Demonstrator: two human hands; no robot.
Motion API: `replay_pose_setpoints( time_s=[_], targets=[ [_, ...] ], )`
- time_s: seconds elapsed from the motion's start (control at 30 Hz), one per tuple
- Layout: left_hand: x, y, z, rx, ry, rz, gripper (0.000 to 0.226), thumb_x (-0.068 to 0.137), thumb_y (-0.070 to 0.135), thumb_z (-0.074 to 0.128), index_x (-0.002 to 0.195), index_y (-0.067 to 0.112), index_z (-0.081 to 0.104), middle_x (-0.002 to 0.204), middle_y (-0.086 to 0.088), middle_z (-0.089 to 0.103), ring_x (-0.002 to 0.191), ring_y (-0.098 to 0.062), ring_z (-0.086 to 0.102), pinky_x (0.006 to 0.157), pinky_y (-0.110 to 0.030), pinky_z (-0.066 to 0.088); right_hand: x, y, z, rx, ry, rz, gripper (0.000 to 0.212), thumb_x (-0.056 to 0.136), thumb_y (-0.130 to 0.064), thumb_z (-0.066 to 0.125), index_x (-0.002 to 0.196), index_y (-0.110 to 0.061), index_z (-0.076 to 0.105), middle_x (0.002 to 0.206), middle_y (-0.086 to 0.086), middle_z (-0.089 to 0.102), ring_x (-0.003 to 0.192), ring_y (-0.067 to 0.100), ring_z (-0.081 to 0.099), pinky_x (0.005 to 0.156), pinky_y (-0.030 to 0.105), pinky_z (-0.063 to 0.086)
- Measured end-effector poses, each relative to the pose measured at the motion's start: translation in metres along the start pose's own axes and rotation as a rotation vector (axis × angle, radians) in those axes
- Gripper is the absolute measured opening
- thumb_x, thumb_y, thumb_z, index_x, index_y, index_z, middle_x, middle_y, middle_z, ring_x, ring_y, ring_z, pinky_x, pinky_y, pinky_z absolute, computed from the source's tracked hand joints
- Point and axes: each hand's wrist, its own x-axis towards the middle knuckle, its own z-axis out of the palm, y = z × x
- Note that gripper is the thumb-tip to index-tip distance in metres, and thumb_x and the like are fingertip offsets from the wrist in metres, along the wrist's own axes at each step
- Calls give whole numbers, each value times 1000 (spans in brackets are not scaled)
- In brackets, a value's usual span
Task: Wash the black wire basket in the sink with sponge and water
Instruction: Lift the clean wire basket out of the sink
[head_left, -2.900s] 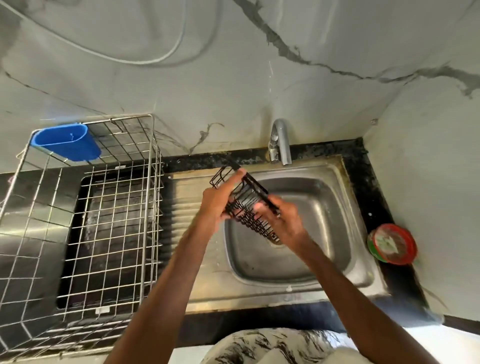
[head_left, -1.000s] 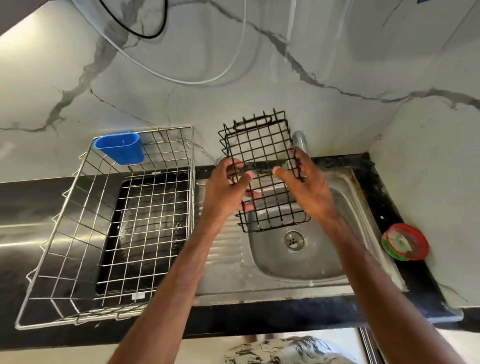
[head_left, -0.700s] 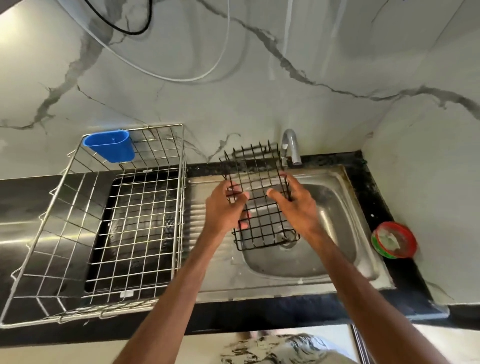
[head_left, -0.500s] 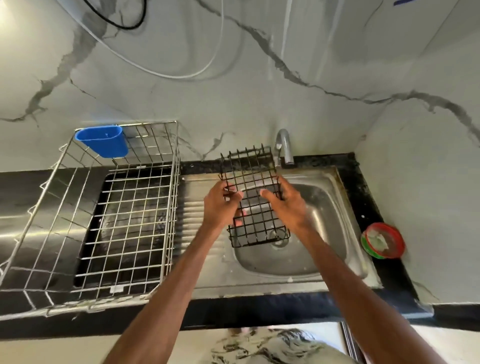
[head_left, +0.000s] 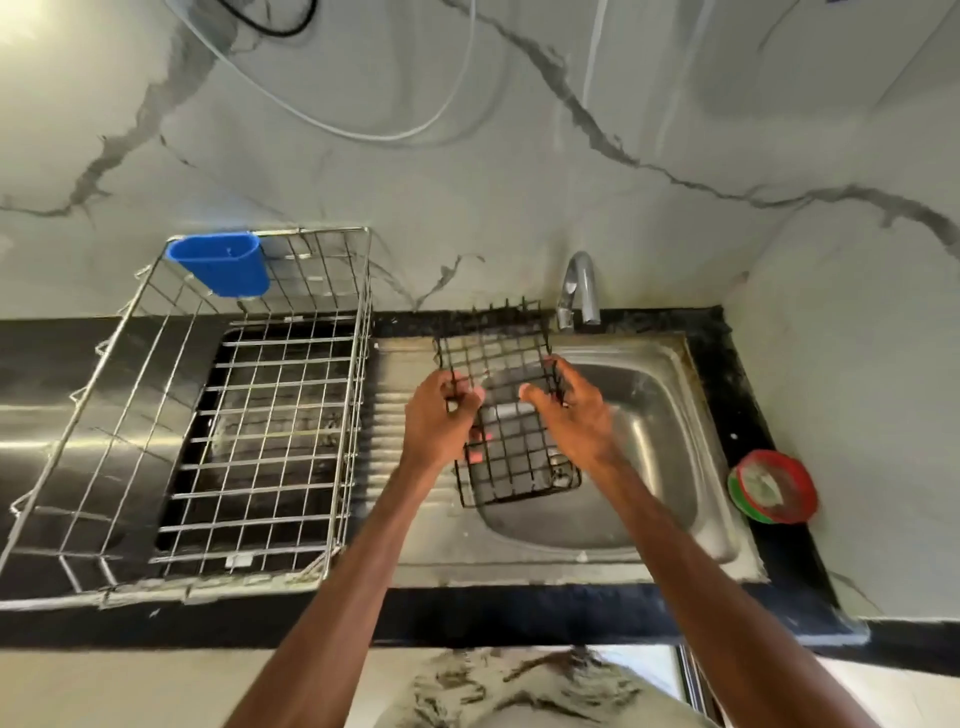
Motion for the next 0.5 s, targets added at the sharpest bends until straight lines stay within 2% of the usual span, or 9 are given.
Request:
replay_pose_setpoints(
  time_s=[0.03,0.1,0.13,0.2,0.3,0.37,0.4,0.47,0.5],
  targets=[
    [1,-4,-2,10,13,7,25,98,20,70,115,3,61,113,-3,71,62,12,68,47,-14,55,0,-3,3,-17,-1,-4,71,85,-59,70,148,-43,41,146,2,54,112,8,53,94,25,44],
    [-2,-8,-11,-33,-4,-26,27,97,24,71,117,8,61,113,0,71,67,-6,76,54,-35,64,-1,-8,9,-22,-29,13,74,84,-60,70,149,-42,39,146,1,54,113,8,52,99,32,45],
    [-3,-7,-14,-84,-6,-49,25,97,25,71,115,11,60,109,3,70,67,-16,78,54,-45,64,-2,-11,11,-18,-26,11,73,85,-60,70,149,-41,40,142,1,57,109,8,54,100,35,47],
    [-1,-5,-28,-101,-7,-57,21,98,23,71,112,14,59,103,7,68,66,-24,78,53,-54,63,-3,-23,19,-37,-7,-13,69,87,-56,69,147,-38,43,130,1,63,102,9,57,102,34,47],
    [7,7,-52,-104,-13,-39,20,98,24,71,112,18,57,106,5,68,70,-27,78,58,-55,63,1,-45,31,-41,44,10,75,86,-60,67,151,-37,38,140,3,58,119,17,58,109,41,42],
    [14,13,-77,-49,-36,26,19,99,25,70,113,19,59,106,5,69,71,-26,78,60,-52,64,2,-65,41,-33,82,-10,69,81,-66,68,143,-44,47,132,-6,62,112,13,62,108,43,46],
    [17,18,-94,-39,-46,50,18,99,25,70,113,18,60,103,6,69,70,-24,78,59,-50,65,3,-75,49,-30,109,-40,61,77,-69,68,132,-47,55,126,-9,66,106,13,66,103,45,52],
    [20,28,-124,-39,-78,103,20,98,26,71,113,16,63,98,5,69,67,-19,78,56,-46,65,3,-95,58,5,159,-93,56,69,-73,67,118,-45,63,113,-10,71,95,15,70,89,48,59],
    [23,30,-144,-44,-102,131,23,97,26,72,115,15,63,99,3,69,67,-19,78,56,-45,65,1,-107,67,21,178,-106,59,68,-73,66,118,-43,63,114,-8,71,96,17,71,88,47,60]
  ],
)
